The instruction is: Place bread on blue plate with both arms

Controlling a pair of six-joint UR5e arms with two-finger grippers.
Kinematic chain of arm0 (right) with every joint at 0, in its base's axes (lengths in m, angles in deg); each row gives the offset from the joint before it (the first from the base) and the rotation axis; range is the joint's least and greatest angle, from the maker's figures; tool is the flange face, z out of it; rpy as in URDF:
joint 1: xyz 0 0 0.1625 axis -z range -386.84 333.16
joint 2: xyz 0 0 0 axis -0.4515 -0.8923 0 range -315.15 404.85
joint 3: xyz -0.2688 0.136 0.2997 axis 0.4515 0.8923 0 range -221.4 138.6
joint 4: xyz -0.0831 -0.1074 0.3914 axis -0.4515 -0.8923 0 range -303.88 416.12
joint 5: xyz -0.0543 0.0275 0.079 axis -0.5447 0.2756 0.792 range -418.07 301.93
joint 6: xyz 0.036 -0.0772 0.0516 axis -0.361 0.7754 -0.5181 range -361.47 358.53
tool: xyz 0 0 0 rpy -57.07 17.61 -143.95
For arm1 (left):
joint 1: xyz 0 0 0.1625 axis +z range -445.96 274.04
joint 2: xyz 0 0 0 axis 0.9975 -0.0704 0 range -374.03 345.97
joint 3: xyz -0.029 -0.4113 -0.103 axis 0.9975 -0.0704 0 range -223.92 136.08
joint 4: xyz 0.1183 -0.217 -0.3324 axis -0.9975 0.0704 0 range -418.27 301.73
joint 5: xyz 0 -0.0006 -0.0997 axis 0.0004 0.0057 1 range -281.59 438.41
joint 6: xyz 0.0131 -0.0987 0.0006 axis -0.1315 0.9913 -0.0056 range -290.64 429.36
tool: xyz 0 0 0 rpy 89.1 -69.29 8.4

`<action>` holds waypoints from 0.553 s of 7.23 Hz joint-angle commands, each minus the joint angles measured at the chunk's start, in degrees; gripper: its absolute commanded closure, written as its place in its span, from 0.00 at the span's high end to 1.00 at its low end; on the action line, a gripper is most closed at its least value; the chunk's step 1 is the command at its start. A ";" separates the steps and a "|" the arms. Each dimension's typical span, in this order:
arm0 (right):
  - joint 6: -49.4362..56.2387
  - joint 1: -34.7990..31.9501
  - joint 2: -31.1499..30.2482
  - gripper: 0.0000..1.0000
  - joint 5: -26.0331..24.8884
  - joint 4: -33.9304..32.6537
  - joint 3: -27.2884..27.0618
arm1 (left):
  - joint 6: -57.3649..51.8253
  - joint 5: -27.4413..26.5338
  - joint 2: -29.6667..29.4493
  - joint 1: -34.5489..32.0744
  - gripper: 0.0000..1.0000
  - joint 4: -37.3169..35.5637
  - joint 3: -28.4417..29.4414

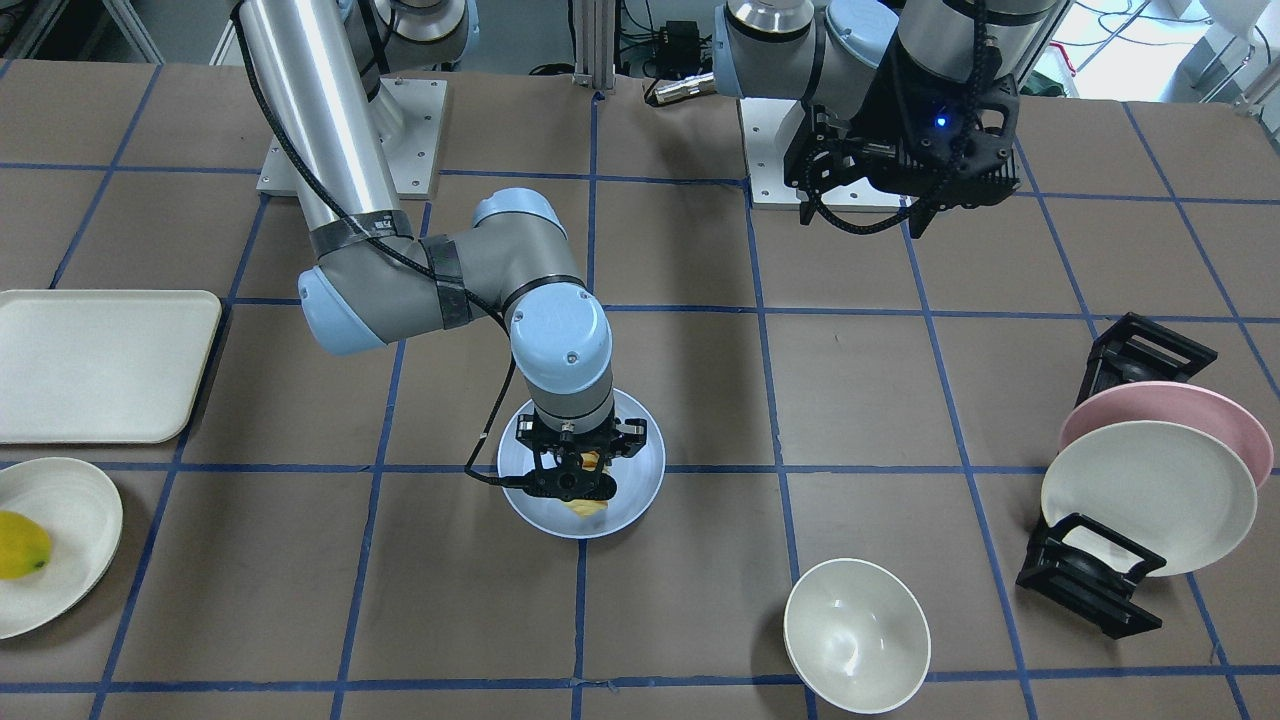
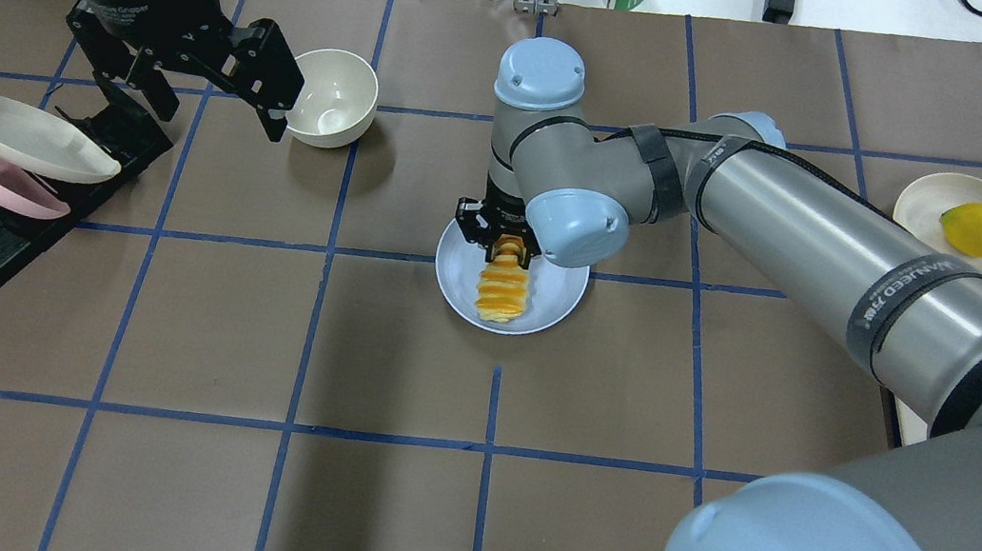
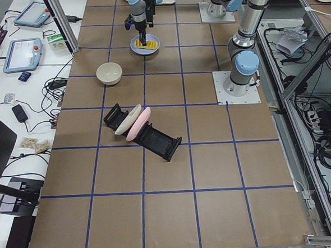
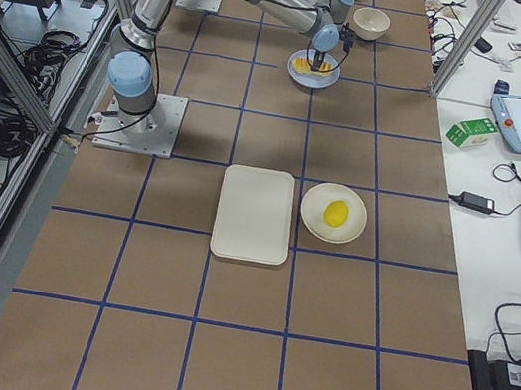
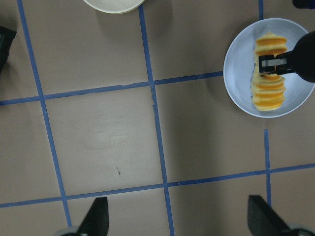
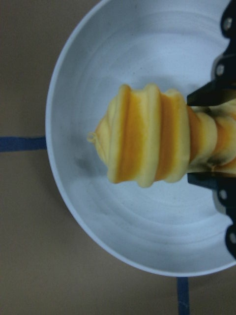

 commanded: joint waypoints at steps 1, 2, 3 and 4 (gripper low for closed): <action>0.06 -0.01 -0.27 0.95 -0.03 -0.76 0.13 | 0.17 -0.15 0.74 0.04 1.00 0.05 -0.76; -0.47 0.08 -1.40 1.00 -0.12 -0.59 0.22 | 0.17 -0.15 0.83 0.04 1.00 0.05 -0.76; -0.38 0.43 -4.02 1.00 -0.38 0.28 0.40 | 0.17 -0.24 0.83 0.04 1.00 0.14 -0.76; 0.05 2.17 -8.14 1.00 -0.73 5.69 0.48 | 0.17 -0.24 0.92 0.04 1.00 0.14 -0.76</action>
